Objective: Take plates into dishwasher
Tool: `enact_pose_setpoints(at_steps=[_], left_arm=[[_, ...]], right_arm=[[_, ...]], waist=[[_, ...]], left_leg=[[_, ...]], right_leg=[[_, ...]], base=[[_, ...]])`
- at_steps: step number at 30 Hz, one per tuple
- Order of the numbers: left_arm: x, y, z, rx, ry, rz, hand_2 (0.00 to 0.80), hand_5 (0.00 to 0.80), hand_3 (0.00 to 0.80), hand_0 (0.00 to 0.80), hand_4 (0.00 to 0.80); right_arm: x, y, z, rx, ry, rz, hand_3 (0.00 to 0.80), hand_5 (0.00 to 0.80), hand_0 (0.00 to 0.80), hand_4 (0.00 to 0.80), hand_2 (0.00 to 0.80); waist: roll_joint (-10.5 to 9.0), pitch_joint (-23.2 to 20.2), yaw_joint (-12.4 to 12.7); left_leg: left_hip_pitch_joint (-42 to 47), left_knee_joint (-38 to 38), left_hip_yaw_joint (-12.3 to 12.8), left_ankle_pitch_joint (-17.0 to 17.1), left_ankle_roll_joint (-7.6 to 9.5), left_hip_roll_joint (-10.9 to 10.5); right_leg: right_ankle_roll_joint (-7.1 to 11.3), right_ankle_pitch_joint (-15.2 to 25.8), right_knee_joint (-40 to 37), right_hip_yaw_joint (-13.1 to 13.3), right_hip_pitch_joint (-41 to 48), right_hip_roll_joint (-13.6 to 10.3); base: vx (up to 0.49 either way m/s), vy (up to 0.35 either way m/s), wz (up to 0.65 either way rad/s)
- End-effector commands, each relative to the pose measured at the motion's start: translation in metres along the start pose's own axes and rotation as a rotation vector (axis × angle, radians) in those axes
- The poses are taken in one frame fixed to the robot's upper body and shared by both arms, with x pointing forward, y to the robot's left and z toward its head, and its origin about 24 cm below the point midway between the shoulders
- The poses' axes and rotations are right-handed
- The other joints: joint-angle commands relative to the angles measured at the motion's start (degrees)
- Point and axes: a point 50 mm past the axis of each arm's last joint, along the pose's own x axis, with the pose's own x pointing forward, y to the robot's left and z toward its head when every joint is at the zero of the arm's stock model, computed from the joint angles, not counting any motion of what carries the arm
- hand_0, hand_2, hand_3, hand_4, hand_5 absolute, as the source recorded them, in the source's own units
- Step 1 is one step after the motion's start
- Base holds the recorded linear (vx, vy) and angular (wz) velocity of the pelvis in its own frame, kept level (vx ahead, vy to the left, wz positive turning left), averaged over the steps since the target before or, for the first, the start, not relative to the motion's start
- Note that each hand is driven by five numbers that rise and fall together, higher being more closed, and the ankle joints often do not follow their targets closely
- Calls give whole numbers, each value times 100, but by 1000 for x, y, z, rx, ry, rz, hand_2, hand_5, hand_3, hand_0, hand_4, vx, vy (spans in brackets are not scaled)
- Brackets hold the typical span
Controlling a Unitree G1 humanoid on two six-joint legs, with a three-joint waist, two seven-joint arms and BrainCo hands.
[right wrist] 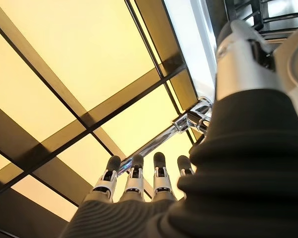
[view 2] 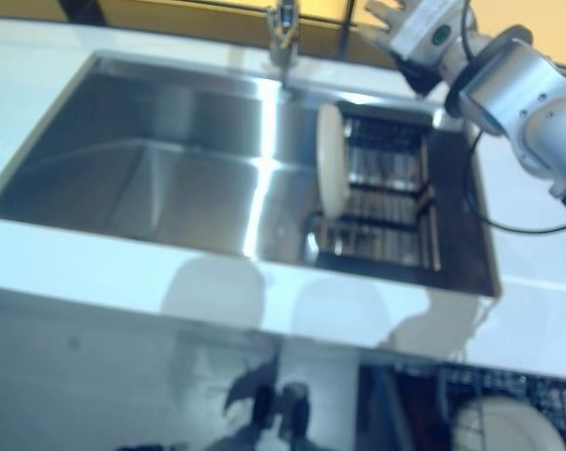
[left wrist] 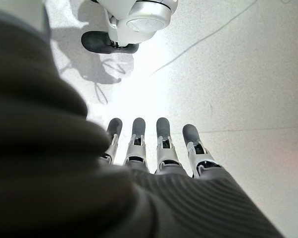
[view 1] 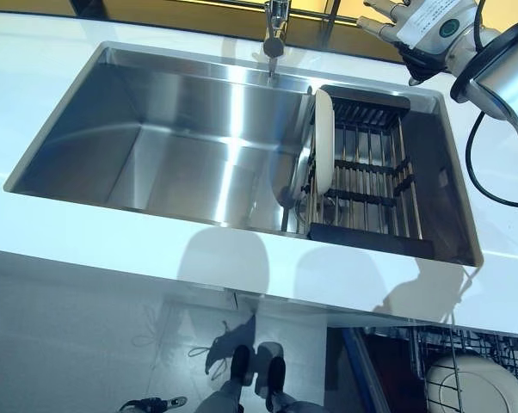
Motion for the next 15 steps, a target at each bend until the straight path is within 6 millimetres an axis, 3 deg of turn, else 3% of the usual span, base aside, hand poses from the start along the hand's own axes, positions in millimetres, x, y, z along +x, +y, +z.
enact_pose_setpoints(at_steps=[1,7,15], left_arm=[[0,10,-12,11,41,25,0,0,0,0,0],[0,8,-14,6,39,23,0,0,0,0,0],[0,6,-13,4,31,27,0,0,0,0,0]], right_arm=[[6,-26,-11,39,35,-86,0,0,0,0,0],[8,-40,5,79,-48,-109,0,0,0,0,0],[9,-43,16,123,-94,-92,0,0,0,0,0]], waist=[[-250,-99,25],[-262,-123,29],[-267,-109,55]], left_leg=[[138,-24,193,-429,-198,95],[170,-24,213,-449,-206,97],[170,-24,229,-463,-213,102]], right_leg=[[518,-32,-8,-25,51,-178],[514,-54,-8,-24,78,-175],[503,-80,-8,-46,85,-176]], base=[[0,0,0],[0,0,0],[0,0,0]])
